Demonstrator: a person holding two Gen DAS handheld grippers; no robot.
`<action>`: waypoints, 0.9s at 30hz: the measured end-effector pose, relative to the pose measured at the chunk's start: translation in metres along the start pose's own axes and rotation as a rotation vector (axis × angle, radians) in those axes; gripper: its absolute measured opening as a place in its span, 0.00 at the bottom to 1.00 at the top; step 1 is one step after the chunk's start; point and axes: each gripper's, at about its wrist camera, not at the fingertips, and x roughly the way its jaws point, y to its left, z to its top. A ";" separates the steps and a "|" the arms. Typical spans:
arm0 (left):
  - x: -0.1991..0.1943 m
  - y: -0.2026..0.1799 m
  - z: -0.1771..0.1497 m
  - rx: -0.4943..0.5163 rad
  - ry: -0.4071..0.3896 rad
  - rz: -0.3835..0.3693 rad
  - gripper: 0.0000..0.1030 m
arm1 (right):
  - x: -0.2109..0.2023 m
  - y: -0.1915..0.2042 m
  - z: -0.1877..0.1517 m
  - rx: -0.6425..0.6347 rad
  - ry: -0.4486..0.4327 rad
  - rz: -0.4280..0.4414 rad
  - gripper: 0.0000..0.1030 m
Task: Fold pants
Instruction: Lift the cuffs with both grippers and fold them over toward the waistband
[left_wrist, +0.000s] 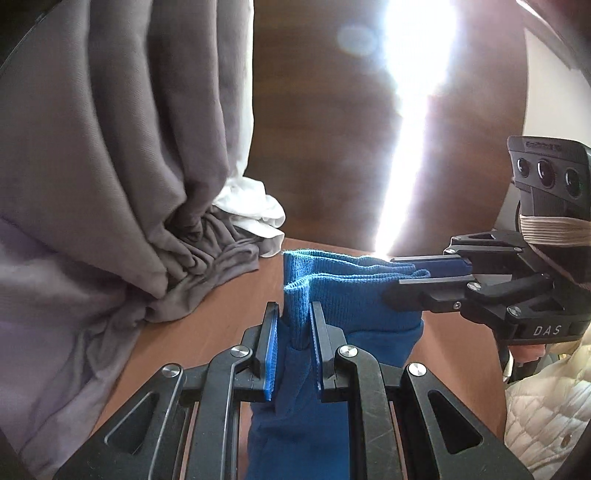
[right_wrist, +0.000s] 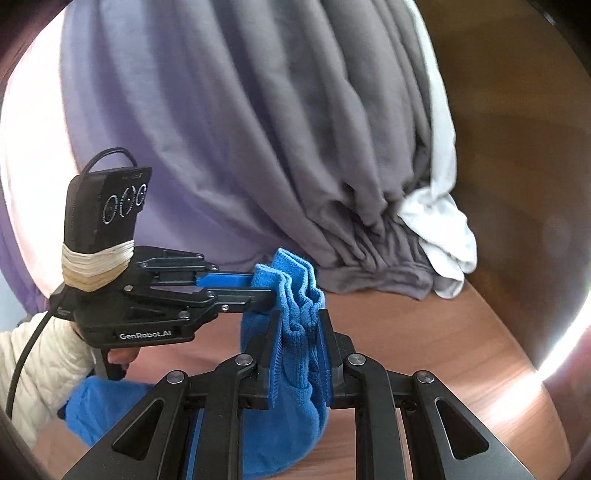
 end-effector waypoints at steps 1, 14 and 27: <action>-0.009 0.004 -0.004 -0.003 -0.008 0.000 0.16 | -0.003 0.006 0.000 -0.011 -0.006 -0.005 0.18; -0.089 0.012 -0.086 -0.033 -0.041 0.043 0.11 | -0.011 0.121 -0.035 -0.190 0.025 -0.005 0.18; -0.112 0.016 -0.176 -0.214 0.012 0.071 0.11 | 0.010 0.190 -0.095 -0.348 0.176 0.091 0.18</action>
